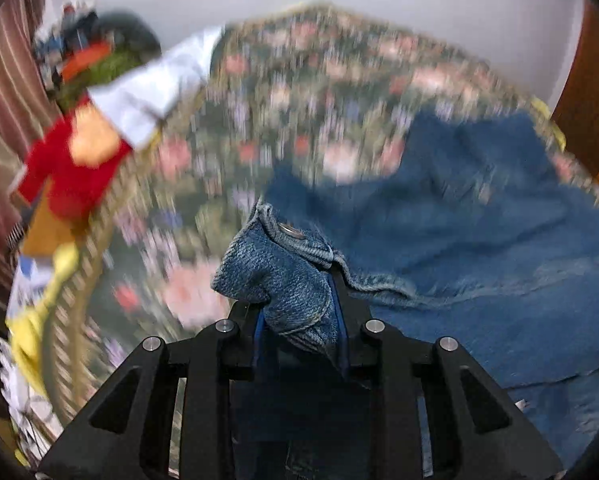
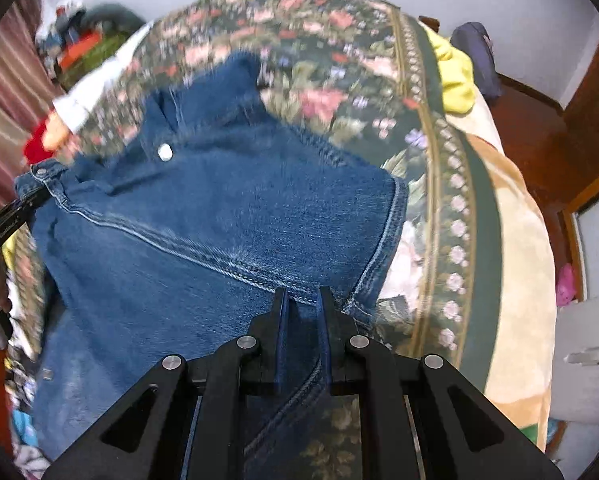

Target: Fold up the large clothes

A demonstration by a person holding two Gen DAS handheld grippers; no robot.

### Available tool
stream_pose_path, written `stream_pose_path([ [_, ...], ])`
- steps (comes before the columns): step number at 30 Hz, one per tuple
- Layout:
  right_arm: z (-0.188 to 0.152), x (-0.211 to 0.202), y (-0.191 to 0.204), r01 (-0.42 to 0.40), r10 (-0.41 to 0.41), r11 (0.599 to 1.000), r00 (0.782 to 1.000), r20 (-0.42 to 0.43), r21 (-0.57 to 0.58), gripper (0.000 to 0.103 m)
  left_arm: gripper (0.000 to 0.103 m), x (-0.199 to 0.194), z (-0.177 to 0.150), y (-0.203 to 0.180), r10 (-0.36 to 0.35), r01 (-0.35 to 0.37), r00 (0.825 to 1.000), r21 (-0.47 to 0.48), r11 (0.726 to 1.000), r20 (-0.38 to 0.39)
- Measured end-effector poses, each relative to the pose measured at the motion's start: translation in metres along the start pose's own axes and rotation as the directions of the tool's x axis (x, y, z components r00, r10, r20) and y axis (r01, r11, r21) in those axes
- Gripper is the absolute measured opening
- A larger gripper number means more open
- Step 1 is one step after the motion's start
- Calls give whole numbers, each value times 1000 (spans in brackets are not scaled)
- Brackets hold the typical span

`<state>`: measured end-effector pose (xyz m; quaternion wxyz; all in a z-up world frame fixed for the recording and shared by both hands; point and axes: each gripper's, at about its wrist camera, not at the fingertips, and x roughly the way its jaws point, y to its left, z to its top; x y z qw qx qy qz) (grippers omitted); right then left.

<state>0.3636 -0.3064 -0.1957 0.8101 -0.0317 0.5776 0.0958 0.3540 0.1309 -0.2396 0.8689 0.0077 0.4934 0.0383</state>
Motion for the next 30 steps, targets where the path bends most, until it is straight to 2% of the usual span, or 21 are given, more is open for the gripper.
stream_pose_path([
  [2,-3,3,3,16,-15,999,1000,15,-32,10,32,14,-15,-3,6,-6,999,21,1000,-35],
  [5,-6,3,5,74,-72,995,997,20,-70,10,35,20,-28,-10,18,-16,999,52,999,-40],
  [7,-9,4,6,132,-130,988,991,22,-86,29,40,17,-35,-14,26,-23,999,77,997,-41],
  [9,-12,3,3,231,-228,969,972,50,-87,73,44,13,-42,-15,18,-13,999,93,996,-51],
  [10,-13,2,0,265,-260,960,963,65,-86,79,47,10,-45,-14,12,-7,998,94,996,-55],
  [11,-15,0,-2,269,-263,960,962,76,-82,81,49,6,-48,-13,5,0,998,96,995,-57],
  [12,-17,-1,-8,237,-232,969,970,67,-68,81,56,0,-52,-9,-1,7,998,96,995,-61],
  [13,-18,-2,-12,211,-208,976,976,57,-51,81,71,-4,-54,-6,6,0,998,93,996,-65],
  [15,-19,-5,-22,161,-161,987,986,42,-6,81,85,-15,-59,4,52,-47,996,87,995,-66],
  [17,-19,-10,-28,122,-123,992,992,38,31,81,84,-25,-62,13,59,-53,996,89,995,-62],
  [19,-18,-17,-36,46,-49,996,998,42,75,81,84,-38,-60,28,59,-55,997,75,996,-53],
  [24,-10,-34,-40,-103,90,983,992,90,149,81,84,-54,-26,61,-3,3,1000,-16,1000,-3],
  [27,3,-38,-45,-163,140,966,982,124,198,81,85,-46,3,67,-55,55,998,-42,998,6],
  [30,17,-33,-51,-180,153,956,979,132,232,81,85,-23,30,67,-92,91,996,-52,995,-8],
])
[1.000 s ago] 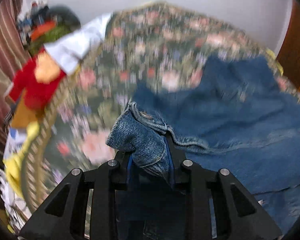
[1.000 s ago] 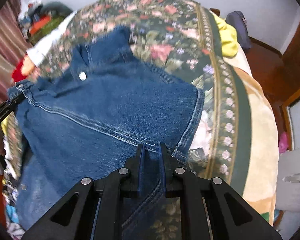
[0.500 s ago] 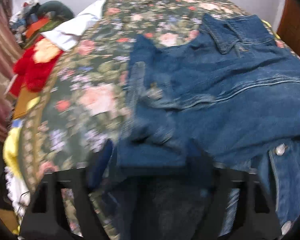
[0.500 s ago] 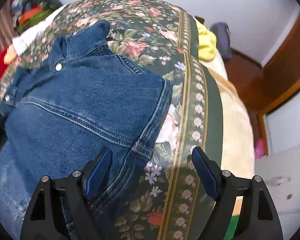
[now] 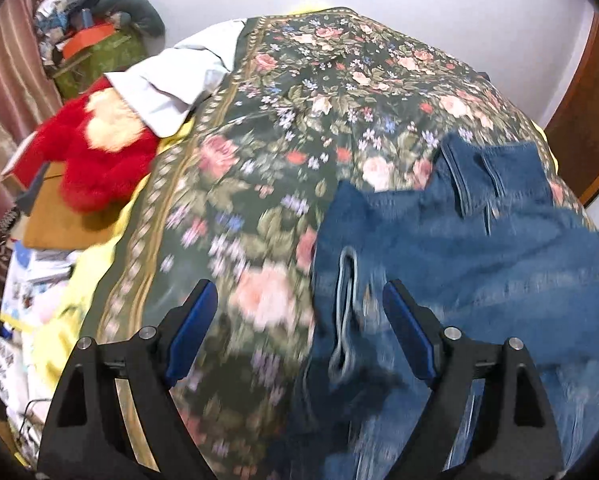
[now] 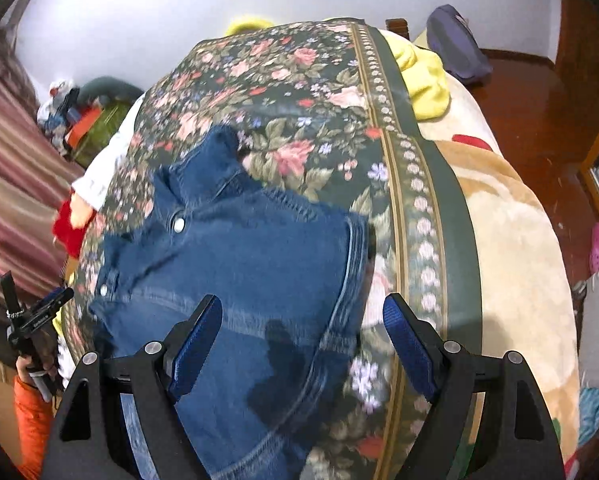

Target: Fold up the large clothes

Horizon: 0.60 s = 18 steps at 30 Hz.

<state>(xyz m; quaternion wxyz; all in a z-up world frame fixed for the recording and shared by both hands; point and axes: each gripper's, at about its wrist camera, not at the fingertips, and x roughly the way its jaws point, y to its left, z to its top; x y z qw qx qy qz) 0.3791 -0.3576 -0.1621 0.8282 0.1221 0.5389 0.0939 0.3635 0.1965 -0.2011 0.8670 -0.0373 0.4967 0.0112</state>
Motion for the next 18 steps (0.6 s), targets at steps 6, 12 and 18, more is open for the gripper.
stream_pose_path([
  [6,19,35,-18,2,2,998,998,-55,68,81,84,66,28,-7,-49,50,993,5,999,-109],
  [12,20,70,-26,-75,87,991,990,-110,113,70,64,114,39,-18,-68,72,984,16,997,-163],
  [18,27,81,-10,-75,81,995,992,-95,69,19,13,117,45,-27,-100,97,986,-26,995,-134],
])
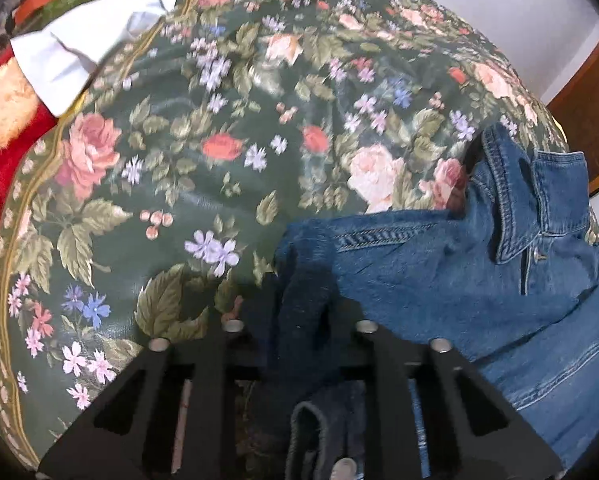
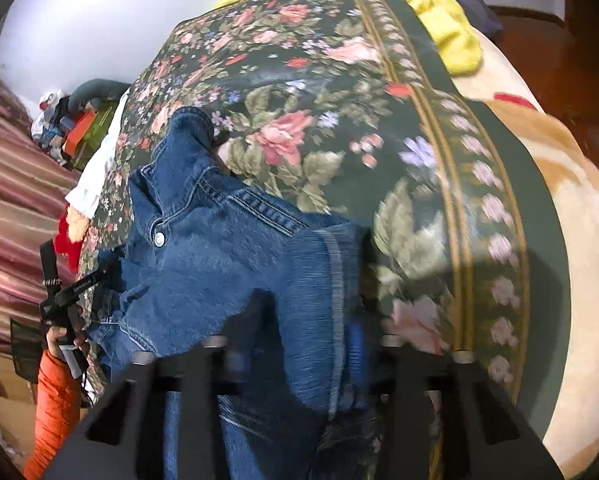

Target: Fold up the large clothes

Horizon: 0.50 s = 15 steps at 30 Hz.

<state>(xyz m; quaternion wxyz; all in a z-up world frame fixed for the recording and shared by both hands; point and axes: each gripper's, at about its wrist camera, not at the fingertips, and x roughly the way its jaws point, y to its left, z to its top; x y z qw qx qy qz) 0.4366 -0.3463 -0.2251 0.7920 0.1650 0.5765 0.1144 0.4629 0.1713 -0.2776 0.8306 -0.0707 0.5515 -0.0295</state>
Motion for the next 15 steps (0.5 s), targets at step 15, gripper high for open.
stream_pose_path([
  [15,87,-16,91,131,-78,958,975,208,-254,9,8,-103,26,11,67,-71,964,10,997,259],
])
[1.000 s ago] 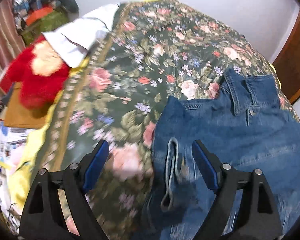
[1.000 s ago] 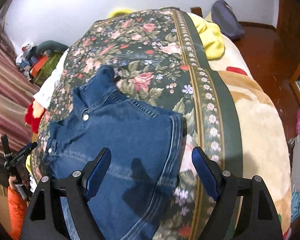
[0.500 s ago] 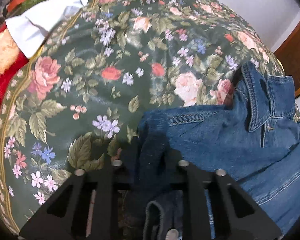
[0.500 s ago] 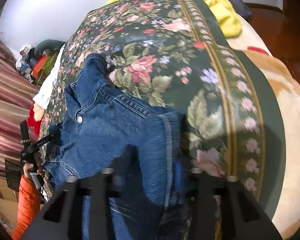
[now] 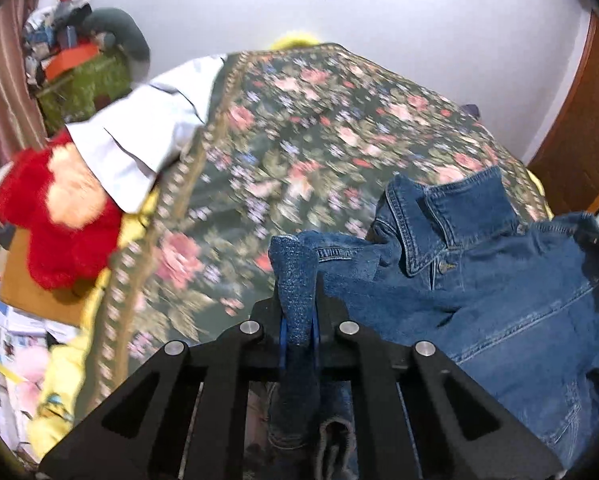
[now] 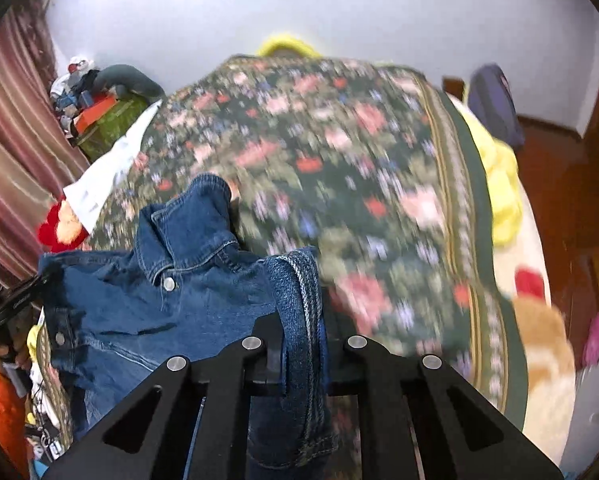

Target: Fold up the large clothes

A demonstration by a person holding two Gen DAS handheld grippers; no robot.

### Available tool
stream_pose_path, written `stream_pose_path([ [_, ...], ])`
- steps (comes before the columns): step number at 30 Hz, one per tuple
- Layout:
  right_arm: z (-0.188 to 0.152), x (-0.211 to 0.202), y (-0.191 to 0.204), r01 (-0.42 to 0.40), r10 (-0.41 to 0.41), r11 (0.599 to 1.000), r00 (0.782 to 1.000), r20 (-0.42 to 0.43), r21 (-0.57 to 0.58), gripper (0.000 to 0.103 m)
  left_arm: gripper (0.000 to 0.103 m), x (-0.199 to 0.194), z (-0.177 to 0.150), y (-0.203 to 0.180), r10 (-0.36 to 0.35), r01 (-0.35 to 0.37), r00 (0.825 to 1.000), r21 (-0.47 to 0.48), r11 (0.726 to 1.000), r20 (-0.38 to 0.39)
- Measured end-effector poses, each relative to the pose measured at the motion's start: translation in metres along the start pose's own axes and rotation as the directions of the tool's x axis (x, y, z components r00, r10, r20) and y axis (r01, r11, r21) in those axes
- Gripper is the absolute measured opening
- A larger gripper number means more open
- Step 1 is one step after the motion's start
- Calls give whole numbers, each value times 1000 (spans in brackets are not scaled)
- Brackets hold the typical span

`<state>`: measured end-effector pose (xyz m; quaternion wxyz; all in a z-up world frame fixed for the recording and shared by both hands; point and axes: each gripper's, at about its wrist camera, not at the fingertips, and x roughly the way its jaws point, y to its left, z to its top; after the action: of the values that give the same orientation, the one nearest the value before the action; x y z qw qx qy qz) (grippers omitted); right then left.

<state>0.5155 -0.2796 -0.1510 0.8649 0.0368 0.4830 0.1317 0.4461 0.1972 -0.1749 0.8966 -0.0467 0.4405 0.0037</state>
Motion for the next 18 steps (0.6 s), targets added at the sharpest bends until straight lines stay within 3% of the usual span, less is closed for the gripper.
stream_pose_path([
  [2,15,10,8,0,0,1000,1000,1,-17,9,8,9,2,9,35,-35,999,-10,999,-6],
  [6,32,51,13,41,-43,998,999,-30,-48,9,9,56,2,40,94,-102,991,-82,991,-98],
  [12,29,100,1,117,-120,992,989,-83,-50,10,13,99,-13,66,101,-125,981,-142,982,-166],
  [17,21,111,-8,131,-140,988,985,-101,-87,24,18,104,-20,62,130,-148,978,-101,984,-161],
  [18,20,111,-8,145,-154,984,983,-97,-102,33,18,104,-19,61,133,-150,978,-97,984,-163],
])
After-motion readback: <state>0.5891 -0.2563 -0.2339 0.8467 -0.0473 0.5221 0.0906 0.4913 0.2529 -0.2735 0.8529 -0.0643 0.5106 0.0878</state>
